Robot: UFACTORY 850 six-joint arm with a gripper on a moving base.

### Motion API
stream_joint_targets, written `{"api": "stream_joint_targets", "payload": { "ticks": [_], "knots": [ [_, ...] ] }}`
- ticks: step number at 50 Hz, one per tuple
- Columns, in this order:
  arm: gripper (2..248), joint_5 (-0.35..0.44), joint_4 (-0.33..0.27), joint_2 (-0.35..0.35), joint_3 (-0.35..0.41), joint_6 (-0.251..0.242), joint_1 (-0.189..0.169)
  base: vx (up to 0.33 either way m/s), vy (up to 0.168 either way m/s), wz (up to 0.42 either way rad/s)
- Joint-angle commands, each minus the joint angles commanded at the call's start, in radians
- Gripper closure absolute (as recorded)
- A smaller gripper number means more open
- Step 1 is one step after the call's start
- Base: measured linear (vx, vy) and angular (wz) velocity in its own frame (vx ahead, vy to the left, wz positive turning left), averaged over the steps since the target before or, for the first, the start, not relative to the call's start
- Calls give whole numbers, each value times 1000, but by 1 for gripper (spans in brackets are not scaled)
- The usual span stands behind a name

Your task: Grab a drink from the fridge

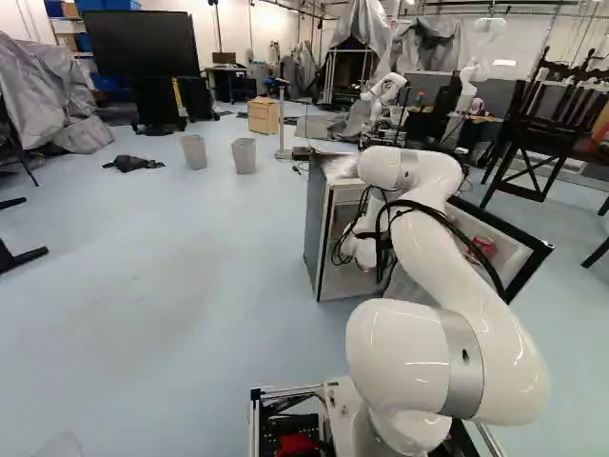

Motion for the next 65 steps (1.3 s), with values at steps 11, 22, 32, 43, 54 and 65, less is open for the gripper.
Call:
{"api": "stream_joint_targets", "payload": {
  "ticks": [11,22,32,43,54,65],
  "knots": [
    [3,0,0,-13,-25,0,3,0,0,0],
    [3,0,0,-33,-61,0,7,0,0,0],
    [3,0,0,-57,-104,0,9,0,0,0],
    [3,0,0,-83,-152,0,4,0,0,0],
    [3,0,0,-109,-199,0,-4,0,0,0],
    [3,-6,0,-136,-247,0,-13,0,0,0]
  ]
}}
